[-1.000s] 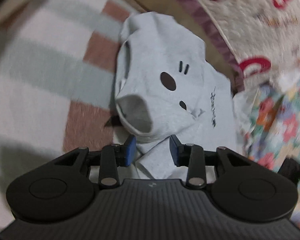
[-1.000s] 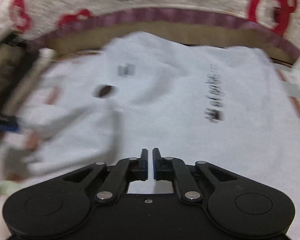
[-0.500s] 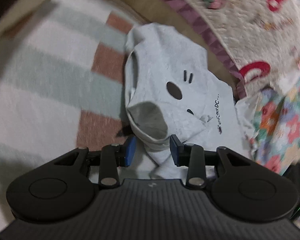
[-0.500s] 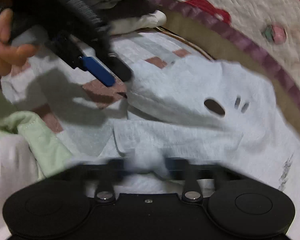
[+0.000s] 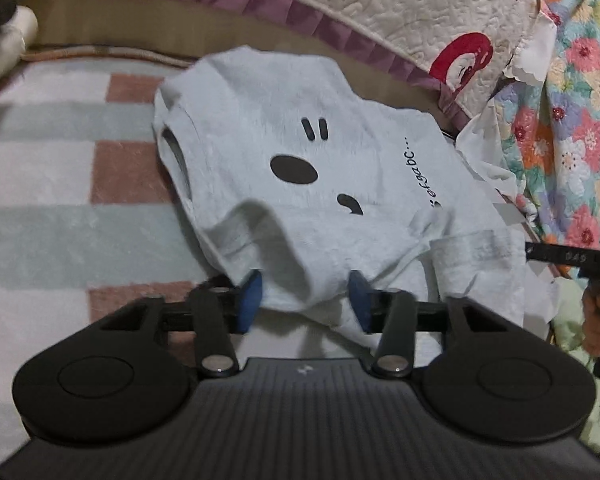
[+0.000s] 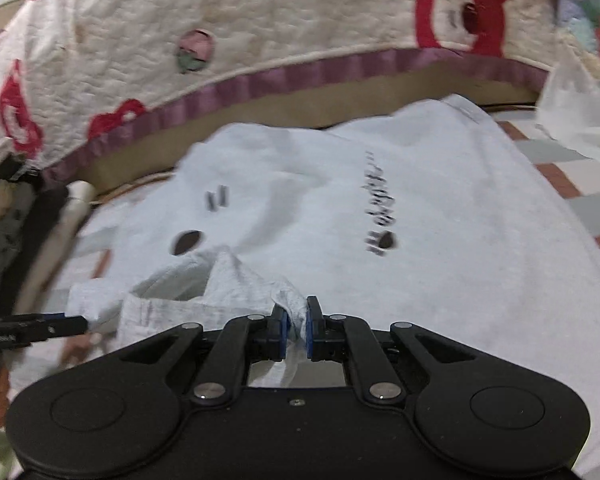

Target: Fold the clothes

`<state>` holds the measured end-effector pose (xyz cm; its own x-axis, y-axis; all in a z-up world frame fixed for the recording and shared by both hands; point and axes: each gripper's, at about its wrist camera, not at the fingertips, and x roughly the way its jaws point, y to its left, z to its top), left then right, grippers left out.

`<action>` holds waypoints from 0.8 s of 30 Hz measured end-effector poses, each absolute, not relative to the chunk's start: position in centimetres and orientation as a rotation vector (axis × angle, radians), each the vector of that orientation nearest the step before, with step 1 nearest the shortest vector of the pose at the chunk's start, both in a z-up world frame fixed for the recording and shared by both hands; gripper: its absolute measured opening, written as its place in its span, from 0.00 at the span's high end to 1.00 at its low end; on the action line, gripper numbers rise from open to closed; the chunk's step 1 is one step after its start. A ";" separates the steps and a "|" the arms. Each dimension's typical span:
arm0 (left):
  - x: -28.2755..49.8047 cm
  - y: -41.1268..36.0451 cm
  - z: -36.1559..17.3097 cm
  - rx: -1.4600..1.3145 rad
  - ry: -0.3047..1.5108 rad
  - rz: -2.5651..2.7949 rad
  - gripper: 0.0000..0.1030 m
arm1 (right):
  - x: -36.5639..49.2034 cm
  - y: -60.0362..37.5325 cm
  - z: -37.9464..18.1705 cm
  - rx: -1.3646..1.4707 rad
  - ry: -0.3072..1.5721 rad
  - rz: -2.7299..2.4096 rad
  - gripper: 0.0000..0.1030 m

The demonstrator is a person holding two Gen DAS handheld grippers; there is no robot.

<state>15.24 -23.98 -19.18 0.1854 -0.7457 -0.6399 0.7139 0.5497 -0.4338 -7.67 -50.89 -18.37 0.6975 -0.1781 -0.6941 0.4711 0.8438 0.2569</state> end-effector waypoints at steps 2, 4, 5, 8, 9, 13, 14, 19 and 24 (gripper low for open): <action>15.0 -24.7 -18.8 0.015 0.903 -1.033 1.00 | -7.3 -51.4 -19.1 0.452 0.742 -0.404 0.91; 14.8 -24.9 -17.6 0.044 0.842 -1.026 1.00 | -6.9 -51.8 -19.7 0.472 0.762 -0.406 0.91; 15.0 -24.7 -16.9 0.038 0.811 -1.012 1.00 | -7.0 -51.9 -19.7 0.475 0.770 -0.401 0.90; 15.8 -24.4 -15.4 0.008 0.742 -0.971 1.00 | -7.0 -51.7 -19.1 0.442 0.780 -0.434 0.69; 16.2 -24.2 -15.1 -0.012 0.734 -0.964 1.00 | -6.9 -51.7 -18.9 0.416 0.796 -0.486 0.48; 16.8 -23.6 -14.8 -0.082 0.748 -0.955 1.00 | -6.4 -52.0 -17.6 0.400 0.806 -0.596 0.39; 16.7 -23.3 -14.8 -0.096 0.747 -0.952 1.00 | -6.4 -52.1 -17.0 0.452 0.766 -0.541 0.39; 16.2 -22.6 -14.5 -0.108 0.694 -0.928 1.00 | -4.8 -51.0 -16.6 0.721 0.698 -0.172 0.36; 17.1 -20.9 -13.2 -0.172 0.679 -0.904 1.00 | -1.9 -47.7 -19.9 0.483 0.917 -0.185 0.71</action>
<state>17.07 -20.86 -13.17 0.4278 -0.7717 -0.4707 0.6671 0.6209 -0.4116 -1.88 -47.71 -19.90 0.6017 0.0487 -0.7972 0.3543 0.8783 0.3211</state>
